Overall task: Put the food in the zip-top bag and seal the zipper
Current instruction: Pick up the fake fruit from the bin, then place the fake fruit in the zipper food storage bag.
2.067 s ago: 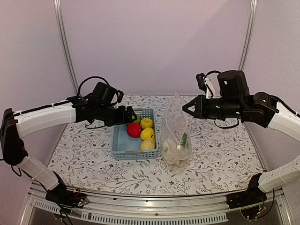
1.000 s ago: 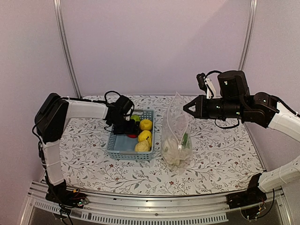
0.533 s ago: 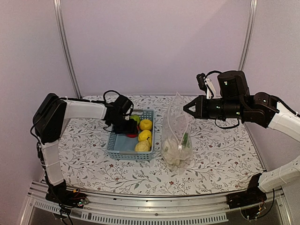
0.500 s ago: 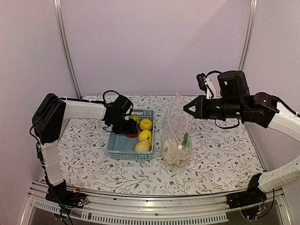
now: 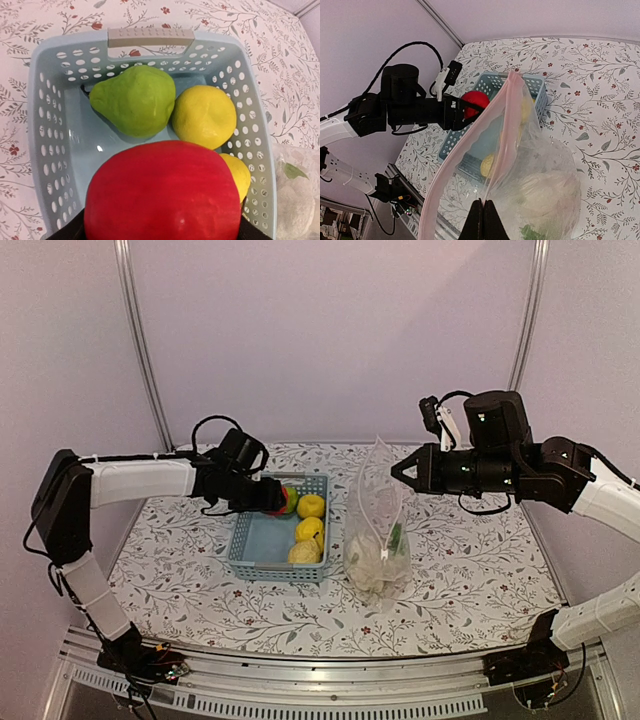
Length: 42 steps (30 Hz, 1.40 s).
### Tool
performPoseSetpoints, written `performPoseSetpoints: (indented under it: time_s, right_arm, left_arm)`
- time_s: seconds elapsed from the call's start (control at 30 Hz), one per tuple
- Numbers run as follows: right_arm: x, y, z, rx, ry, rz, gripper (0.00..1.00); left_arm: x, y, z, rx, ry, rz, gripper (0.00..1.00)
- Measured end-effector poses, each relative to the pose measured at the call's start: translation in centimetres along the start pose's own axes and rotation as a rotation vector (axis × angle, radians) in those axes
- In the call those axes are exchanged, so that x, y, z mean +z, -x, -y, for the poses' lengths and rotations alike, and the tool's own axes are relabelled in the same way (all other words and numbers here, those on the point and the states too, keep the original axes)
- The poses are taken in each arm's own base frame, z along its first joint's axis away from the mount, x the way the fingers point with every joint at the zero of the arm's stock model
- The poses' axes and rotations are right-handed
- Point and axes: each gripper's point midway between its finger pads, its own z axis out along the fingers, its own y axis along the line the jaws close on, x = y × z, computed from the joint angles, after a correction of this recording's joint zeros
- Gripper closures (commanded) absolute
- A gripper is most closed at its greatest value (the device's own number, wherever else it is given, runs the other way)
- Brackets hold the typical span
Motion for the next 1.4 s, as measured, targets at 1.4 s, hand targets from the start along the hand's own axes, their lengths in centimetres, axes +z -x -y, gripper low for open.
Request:
performPoseSetpoints:
  time_s: [1.4]
  right_arm:
    - [0.3,-0.4,-0.3,0.017,0.019,-0.015,1.0]
  left_arm:
    - [-24.0,-1.7,28.9,0.332,-0.98,0.288,0.42]
